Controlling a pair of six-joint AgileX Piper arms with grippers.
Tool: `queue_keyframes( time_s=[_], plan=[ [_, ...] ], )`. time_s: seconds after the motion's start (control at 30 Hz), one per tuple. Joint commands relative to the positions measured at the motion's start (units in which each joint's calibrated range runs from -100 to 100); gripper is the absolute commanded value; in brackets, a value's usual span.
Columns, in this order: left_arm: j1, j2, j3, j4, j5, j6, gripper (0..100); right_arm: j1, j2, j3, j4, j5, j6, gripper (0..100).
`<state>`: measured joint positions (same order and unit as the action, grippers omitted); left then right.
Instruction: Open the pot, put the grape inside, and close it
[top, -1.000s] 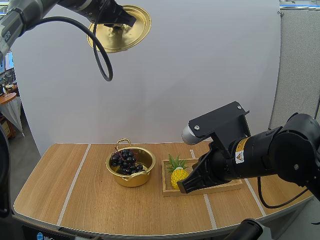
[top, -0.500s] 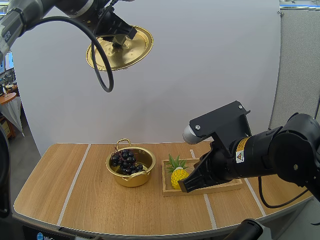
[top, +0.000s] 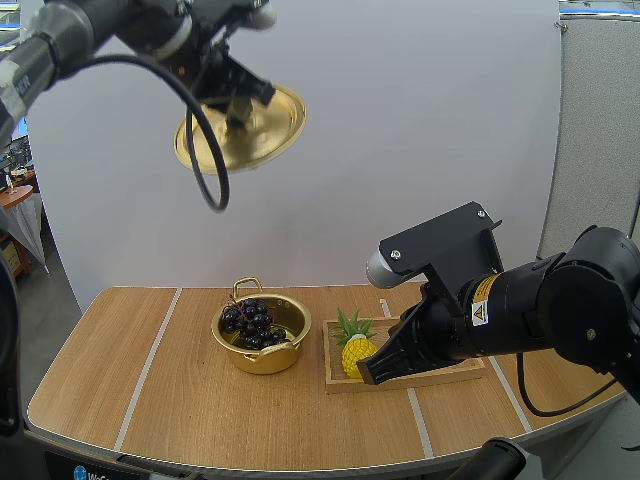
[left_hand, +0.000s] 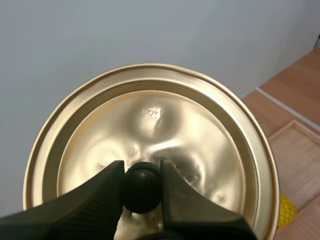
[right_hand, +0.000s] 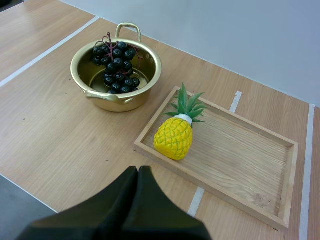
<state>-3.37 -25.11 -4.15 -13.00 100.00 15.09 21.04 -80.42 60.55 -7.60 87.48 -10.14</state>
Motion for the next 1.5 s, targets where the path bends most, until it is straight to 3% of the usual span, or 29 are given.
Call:
queue_keyframes(
  time_s=[0.0, 0.37, 0.73, 1.1, 1.47],
  plan=[
    [-0.21, -0.3, 4.6, 0.0, 0.0, 1.4, 0, -0.2, -0.5, 0.0, -0.4, 0.2, 0.0, 0],
    [-0.21, 1.6, 20.6, 0.0, 0.0, 4.1, 0, -0.2, -0.5, 0.0, -0.4, 0.2, 0.0, 0],
    [-0.21, 9.8, 21.8, 0.0, 0.0, 5.8, 0, -0.2, -0.5, 0.0, -0.4, 0.2, 0.0, 0],
    [-0.21, 18.7, 22.1, -2.5, -9.1, 10.6, 0, -0.2, -0.5, 0.0, -0.4, 0.2, 0.0, 0],
    [-0.21, 19.0, 32.3, -3.6, -26.6, 14.6, 0, -0.2, -0.5, 0.0, -1.1, 0.3, 0.0, 0]
  ],
)
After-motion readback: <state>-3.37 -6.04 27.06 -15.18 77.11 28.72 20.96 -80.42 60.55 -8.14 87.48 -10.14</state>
